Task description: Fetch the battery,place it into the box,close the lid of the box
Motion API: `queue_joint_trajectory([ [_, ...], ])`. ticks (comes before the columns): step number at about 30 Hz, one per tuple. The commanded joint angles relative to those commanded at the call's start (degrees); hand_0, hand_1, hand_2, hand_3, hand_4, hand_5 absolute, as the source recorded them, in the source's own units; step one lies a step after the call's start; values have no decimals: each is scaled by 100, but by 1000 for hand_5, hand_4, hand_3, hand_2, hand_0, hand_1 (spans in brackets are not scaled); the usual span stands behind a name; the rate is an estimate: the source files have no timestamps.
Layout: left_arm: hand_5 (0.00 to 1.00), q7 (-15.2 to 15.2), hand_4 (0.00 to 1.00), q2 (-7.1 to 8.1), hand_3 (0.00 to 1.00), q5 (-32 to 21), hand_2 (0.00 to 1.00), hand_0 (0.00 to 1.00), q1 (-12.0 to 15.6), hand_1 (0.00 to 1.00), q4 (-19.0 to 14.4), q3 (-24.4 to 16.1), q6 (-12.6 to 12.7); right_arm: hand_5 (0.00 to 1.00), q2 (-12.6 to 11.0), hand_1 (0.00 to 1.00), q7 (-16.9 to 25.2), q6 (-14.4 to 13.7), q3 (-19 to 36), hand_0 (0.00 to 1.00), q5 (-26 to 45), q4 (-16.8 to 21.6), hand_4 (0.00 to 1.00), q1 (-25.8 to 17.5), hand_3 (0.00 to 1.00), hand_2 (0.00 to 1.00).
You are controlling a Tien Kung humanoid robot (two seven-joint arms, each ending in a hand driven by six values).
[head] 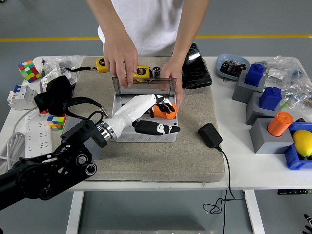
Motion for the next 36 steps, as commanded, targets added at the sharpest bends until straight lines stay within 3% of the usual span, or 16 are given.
queue_joint_trajectory([
  [9,689,-101,998,-185,614,-188,601,301,-234,561,271,217,28,441,6,661,3,5,-28,629,11,-3,961,-3,542,659],
  [16,680,-291,998,-267,631,-283,616,299,-307,566,189,97,151,442,7,661,-3,8,-25,629,15,-10,961,0,540,659],
  [20,680,-287,998,-343,631,-401,616,299,-375,566,319,120,81,442,18,661,5,2,-32,629,17,-6,961,6,540,659],
  [27,675,-297,998,-231,632,-355,618,307,-319,576,241,135,21,442,12,661,15,-9,-33,629,15,5,961,1,540,659],
  [33,674,-692,998,-307,628,-680,611,311,-369,578,568,271,36,441,5,661,1,3,-67,628,24,-7,961,-10,540,659],
  [34,669,-734,998,-326,638,-712,622,461,-382,621,629,294,41,440,2,661,1,-1,-68,630,22,-3,961,-5,540,659],
  [36,669,-794,998,-378,638,-743,622,461,-409,621,761,351,65,440,-1,661,4,-14,-64,630,20,7,961,1,540,659],
])
